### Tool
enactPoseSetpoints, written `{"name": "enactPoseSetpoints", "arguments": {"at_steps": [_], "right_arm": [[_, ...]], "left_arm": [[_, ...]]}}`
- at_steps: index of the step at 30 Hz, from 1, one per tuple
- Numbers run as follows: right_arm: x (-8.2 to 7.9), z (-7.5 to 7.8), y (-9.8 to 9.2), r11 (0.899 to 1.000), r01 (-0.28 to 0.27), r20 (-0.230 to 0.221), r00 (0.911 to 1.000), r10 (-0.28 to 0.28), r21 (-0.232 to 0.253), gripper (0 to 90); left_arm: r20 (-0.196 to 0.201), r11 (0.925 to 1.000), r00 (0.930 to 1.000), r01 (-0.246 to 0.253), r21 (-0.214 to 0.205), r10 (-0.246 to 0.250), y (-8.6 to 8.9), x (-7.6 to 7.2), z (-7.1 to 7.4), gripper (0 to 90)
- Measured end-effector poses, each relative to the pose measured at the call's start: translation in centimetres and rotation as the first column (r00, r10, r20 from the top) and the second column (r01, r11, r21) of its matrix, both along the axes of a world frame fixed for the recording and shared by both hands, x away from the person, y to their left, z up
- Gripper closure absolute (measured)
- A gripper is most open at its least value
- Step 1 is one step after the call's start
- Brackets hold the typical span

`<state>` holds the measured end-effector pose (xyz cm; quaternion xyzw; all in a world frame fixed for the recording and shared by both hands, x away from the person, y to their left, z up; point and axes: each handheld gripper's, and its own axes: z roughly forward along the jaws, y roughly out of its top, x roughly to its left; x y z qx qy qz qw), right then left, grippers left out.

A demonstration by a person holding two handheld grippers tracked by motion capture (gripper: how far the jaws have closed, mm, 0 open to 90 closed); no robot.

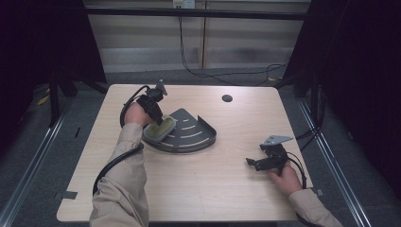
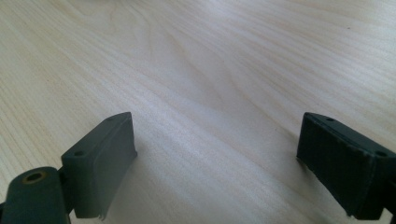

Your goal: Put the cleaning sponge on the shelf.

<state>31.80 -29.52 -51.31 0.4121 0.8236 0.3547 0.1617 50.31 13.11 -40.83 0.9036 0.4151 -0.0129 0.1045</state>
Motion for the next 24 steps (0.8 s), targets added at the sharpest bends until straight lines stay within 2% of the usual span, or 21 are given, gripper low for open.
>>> {"name": "enactPoseSetpoints", "arguments": {"at_steps": [11, 24], "right_arm": [[0.01, -0.01, -0.01, 1.0, -0.001, 0.001, 1.0, 0.001, -0.001, 10.9], [0.01, -0.01, -0.01, 1.0, -0.001, 0.001, 1.0, 0.001, -0.001, 10.9]], "left_arm": [[0.012, 1.0, 0.9999, -0.002, -0.002, 0.002, -0.11, -0.04, -0.33, 71.1], [-0.003, 1.0, 1.0, -0.005, 0.008, 0.006, 0.23, -0.16, -1.02, 70.8]]}}
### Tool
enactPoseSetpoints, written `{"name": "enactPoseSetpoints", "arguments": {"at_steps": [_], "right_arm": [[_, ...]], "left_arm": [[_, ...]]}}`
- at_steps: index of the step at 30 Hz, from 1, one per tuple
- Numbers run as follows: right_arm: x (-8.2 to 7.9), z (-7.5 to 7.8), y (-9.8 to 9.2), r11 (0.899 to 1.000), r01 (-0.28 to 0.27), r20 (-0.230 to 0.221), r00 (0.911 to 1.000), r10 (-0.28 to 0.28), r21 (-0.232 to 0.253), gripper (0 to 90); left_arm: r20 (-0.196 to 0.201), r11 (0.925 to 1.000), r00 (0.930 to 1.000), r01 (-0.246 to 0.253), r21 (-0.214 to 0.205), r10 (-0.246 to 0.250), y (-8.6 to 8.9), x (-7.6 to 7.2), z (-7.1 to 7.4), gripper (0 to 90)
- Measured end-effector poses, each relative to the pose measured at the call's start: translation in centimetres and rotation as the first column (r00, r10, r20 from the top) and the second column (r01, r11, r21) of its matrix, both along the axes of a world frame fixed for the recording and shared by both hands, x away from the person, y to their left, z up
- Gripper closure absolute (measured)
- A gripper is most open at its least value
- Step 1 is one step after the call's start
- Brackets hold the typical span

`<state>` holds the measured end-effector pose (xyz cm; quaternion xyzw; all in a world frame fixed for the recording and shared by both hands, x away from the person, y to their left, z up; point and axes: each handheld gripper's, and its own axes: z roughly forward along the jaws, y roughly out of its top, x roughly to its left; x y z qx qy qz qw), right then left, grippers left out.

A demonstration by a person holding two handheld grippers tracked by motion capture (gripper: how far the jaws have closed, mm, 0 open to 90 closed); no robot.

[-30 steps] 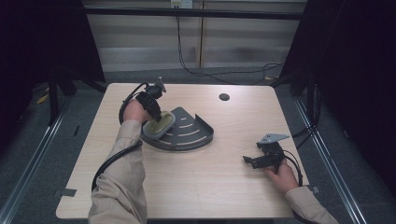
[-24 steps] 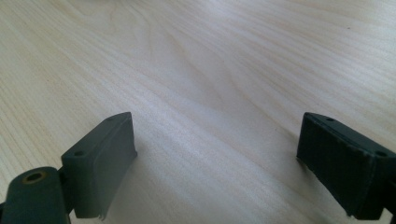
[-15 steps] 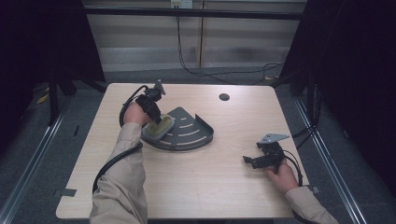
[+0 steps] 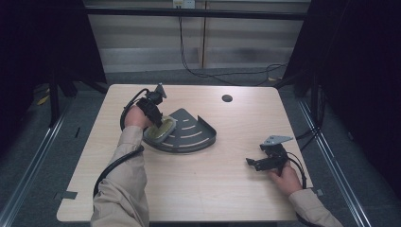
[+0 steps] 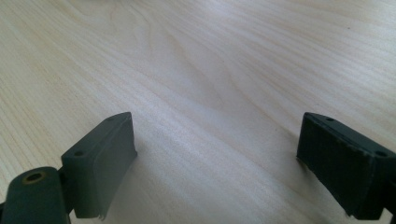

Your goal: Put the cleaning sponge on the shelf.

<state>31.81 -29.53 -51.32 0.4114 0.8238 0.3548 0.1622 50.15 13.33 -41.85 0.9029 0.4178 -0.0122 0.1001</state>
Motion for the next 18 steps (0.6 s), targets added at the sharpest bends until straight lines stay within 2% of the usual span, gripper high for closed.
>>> {"name": "enactPoseSetpoints", "arguments": {"at_steps": [18], "right_arm": [[0.0, 0.0, 0.0, 1.0, 0.0, 0.0, 1.0, 0.0, 0.0, 10.9]], "left_arm": [[0.014, 0.9999, 0.9998, 0.013, 0.005, -0.013, 0.17, -0.17, -0.04, 70.5]]}}
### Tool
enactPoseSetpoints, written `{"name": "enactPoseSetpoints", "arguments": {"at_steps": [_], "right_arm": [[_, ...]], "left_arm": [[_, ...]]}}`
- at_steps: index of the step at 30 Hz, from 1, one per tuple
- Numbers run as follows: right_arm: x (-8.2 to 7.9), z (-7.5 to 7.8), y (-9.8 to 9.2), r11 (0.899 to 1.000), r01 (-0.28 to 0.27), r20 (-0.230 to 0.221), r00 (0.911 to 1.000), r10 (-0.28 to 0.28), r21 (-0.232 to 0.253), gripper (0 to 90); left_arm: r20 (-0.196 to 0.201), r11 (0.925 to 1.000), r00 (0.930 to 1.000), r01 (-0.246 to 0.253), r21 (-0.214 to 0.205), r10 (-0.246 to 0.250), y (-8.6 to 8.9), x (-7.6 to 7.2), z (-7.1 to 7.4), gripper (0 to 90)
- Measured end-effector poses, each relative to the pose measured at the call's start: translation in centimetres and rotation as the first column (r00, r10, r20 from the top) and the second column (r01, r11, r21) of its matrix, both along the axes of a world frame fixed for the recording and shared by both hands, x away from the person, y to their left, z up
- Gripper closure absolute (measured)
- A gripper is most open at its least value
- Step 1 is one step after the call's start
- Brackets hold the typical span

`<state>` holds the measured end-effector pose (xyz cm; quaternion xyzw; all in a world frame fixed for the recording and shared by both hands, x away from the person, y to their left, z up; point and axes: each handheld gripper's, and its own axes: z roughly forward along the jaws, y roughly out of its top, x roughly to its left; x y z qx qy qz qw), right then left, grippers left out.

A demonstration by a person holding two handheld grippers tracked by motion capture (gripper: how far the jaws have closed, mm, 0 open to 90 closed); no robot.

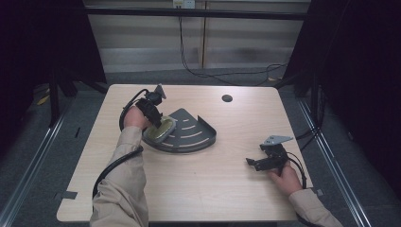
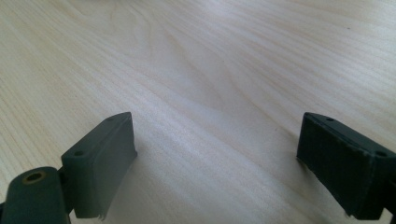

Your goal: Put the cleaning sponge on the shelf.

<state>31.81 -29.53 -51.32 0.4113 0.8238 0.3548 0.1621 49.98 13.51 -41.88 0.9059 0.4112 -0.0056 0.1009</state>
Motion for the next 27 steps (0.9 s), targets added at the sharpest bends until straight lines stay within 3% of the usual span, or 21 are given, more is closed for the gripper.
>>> {"name": "enactPoseSetpoints", "arguments": {"at_steps": [11, 27], "right_arm": [[0.0, 0.0, 0.0, 1.0, 0.0, 0.0, 1.0, 0.0, 0.0, 10.9], [0.0, 0.0, 0.0, 1.0, 0.0, 0.0, 1.0, 0.0, 0.0, 10.9]], "left_arm": [[0.004, 0.9997, 0.9999, 0.016, 0.017, -0.016, -0.16, -0.17, 0.0, 69.7], [0.008, 0.9991, 0.9999, -0.014, 0.041, 0.013, 0.18, -0.41, -0.01, 42.0]]}}
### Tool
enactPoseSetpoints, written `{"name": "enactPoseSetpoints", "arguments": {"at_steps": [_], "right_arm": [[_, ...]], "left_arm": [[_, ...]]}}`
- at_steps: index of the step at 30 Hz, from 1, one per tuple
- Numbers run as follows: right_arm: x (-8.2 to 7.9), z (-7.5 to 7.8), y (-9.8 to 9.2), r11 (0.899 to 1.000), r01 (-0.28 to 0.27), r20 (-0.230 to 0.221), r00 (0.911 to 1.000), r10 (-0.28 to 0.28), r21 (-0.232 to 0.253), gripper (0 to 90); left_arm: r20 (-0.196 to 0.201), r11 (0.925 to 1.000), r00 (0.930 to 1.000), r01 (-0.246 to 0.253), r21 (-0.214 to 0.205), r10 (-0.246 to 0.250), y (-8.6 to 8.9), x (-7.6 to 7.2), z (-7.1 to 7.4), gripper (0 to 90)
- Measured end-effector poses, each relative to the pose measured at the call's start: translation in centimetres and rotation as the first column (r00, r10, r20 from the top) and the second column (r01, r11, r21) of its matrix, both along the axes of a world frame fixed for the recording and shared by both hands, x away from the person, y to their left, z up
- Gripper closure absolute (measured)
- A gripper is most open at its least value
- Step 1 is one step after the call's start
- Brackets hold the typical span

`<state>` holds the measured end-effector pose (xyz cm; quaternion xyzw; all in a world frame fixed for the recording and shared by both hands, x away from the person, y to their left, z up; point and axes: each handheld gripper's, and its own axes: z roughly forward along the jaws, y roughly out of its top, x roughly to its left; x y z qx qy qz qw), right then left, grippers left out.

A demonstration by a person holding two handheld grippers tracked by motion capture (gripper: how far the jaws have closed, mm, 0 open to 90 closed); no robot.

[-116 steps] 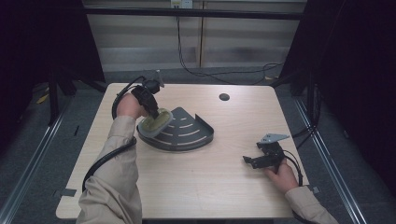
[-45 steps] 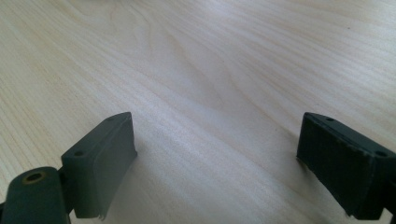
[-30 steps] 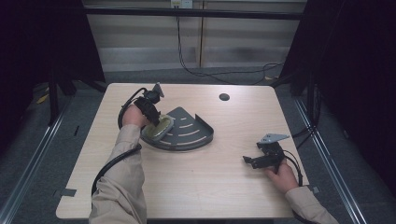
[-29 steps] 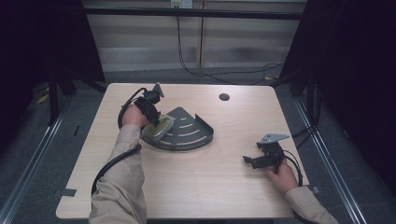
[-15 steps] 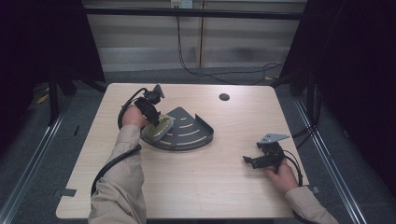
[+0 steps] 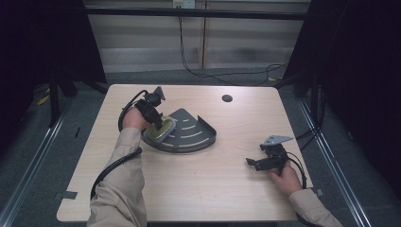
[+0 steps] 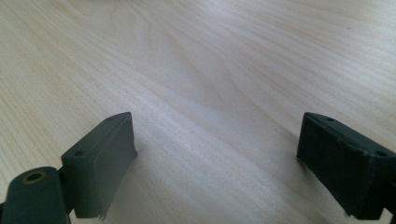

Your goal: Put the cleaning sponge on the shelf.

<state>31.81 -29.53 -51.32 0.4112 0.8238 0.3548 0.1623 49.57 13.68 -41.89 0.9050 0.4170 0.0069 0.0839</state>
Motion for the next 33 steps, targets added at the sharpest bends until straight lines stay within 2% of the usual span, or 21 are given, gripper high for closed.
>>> {"name": "enactPoseSetpoints", "arguments": {"at_steps": [7, 16, 21, 33], "right_arm": [[0.0, 0.0, 0.0, 1.0, 0.0, -0.001, 1.0, 0.0, 0.0, 10.9], [0.0, 0.0, 0.0, 1.0, 0.002, -0.004, 1.0, -0.002, 0.001, 10.9], [0.0, 0.0, 0.0, 1.0, 0.003, -0.003, 1.0, -0.003, 0.001, 10.9], [0.0, 0.0, 0.0, 1.0, 0.001, -0.002, 1.0, -0.001, 0.001, 10.9]], "left_arm": [[0.012, 0.9995, 0.9998, -0.016, 0.027, 0.015, 0.0, -0.1, 0.2, 29.8], [0.026, 0.9994, 0.9996, -0.015, 0.033, 0.014, 0.2, -0.5, 0.8, 21.8], [0.022, 0.9993, 0.9996, -0.018, 0.032, 0.018, 0.6, -0.9, 1.1, 20.9], [0.016, 0.9997, 0.9995, -0.026, -0.001, 0.026, 1.4, -2.1, 1.6, 21.0]]}}
